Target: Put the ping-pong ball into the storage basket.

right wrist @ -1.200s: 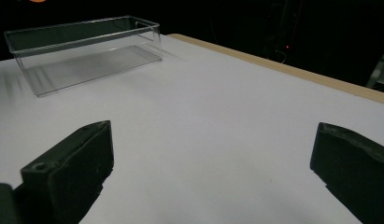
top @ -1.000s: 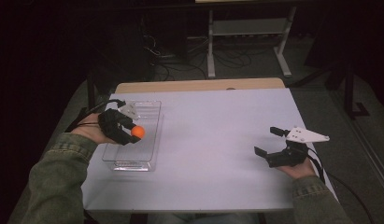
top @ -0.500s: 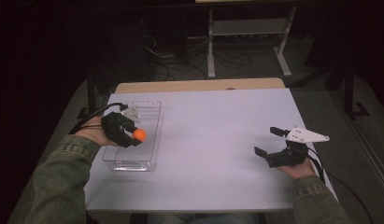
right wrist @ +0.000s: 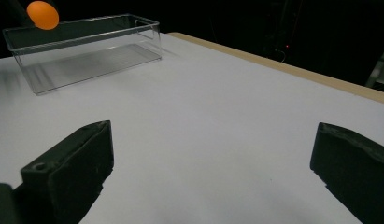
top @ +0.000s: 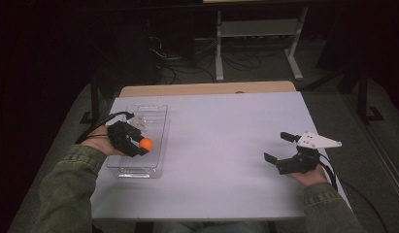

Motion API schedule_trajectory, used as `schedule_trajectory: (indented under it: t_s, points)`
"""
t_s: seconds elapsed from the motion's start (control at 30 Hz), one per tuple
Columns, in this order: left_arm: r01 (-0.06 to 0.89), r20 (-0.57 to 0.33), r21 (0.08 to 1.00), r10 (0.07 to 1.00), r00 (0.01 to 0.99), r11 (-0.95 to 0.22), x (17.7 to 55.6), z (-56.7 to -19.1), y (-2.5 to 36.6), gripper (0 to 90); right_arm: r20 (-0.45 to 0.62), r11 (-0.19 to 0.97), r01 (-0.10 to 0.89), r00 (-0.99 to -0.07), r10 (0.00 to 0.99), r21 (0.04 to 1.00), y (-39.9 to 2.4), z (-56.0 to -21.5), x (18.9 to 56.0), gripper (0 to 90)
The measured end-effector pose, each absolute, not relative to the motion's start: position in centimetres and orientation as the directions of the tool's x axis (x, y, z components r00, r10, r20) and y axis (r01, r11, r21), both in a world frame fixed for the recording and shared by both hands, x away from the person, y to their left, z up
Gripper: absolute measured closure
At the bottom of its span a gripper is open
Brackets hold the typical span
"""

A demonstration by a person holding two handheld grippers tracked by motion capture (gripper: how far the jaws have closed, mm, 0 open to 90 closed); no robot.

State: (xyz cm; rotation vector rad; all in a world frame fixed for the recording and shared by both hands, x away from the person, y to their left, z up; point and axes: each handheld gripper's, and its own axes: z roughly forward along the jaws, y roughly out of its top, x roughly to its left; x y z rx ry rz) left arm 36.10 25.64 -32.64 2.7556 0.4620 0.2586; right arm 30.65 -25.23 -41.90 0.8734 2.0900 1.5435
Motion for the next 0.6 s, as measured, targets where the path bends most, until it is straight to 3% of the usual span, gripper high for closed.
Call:
schedule_trajectory:
  t_s: [0.6]
  points:
    - [0.306, 0.079, 0.335, 0.35, 0.934, -0.891, 36.4, -35.4, 25.6, 50.9, 0.047, 0.196, 0.246, -0.726, 0.686, 0.949, -25.2, -41.9, 30.6, 0.0]
